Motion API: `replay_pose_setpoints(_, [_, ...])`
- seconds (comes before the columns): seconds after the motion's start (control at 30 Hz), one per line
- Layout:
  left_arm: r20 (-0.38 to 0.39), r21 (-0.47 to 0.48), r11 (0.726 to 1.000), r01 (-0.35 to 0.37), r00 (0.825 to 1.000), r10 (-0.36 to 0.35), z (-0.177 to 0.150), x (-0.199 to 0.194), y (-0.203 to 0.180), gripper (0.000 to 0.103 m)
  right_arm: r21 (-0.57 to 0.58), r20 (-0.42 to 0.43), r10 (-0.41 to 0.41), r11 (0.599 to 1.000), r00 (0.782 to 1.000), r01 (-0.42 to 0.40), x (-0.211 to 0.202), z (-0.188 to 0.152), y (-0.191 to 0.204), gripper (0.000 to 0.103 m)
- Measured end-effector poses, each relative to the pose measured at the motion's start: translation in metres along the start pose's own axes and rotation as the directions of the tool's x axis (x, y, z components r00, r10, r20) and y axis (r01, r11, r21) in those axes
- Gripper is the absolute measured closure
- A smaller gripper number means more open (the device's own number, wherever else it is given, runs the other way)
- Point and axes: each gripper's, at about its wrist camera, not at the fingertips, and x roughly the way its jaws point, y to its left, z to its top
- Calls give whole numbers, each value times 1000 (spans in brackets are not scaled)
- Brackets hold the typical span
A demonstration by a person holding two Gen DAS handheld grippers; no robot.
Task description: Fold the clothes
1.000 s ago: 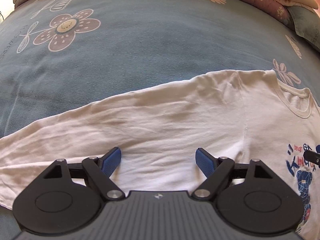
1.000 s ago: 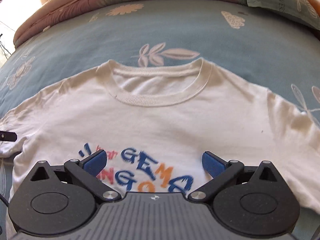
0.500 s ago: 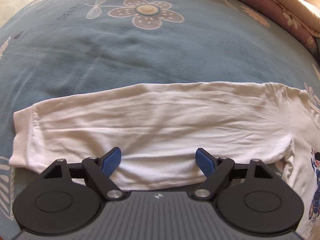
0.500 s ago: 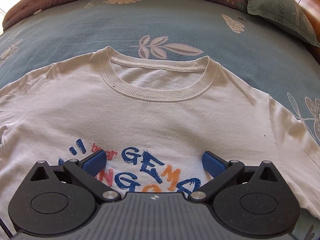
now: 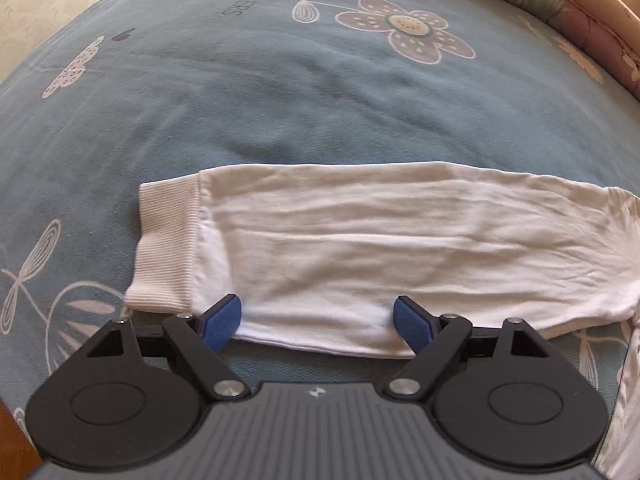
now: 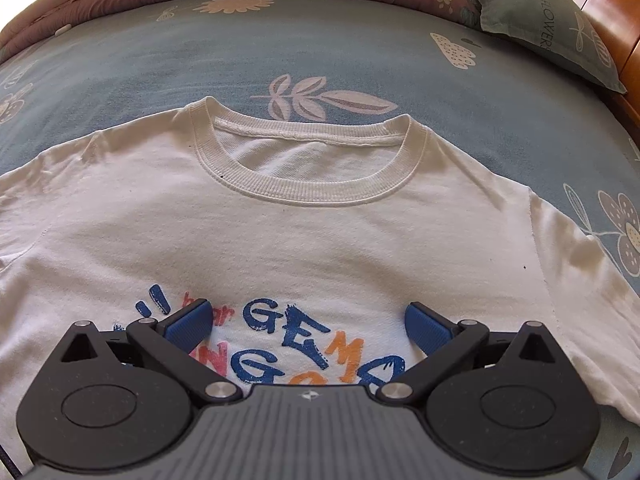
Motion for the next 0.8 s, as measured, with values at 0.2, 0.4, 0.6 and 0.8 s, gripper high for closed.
replay_pose_setpoints(0.2, [25,54,998,28,999,-30,8,4,-14,20,13,6,-18,1000,1000,18,0,-1,3,0])
replay_pose_setpoints(0.4, [52,66,997,41,998,-45,1,10,-10,17,23,0,-20,1000,1000,20,-1,0,2,0])
replay_pose_setpoints(0.6, [46,83,996,-29,999,25,5,-4,2,20,25,34,-26,999,999,25,-4,-5,4,0])
replay_pose_setpoints(0.8, [116,259,964,56,989,-88,18,-5,-47,18,18,50,40,999,998,-41,-25,4,31,0])
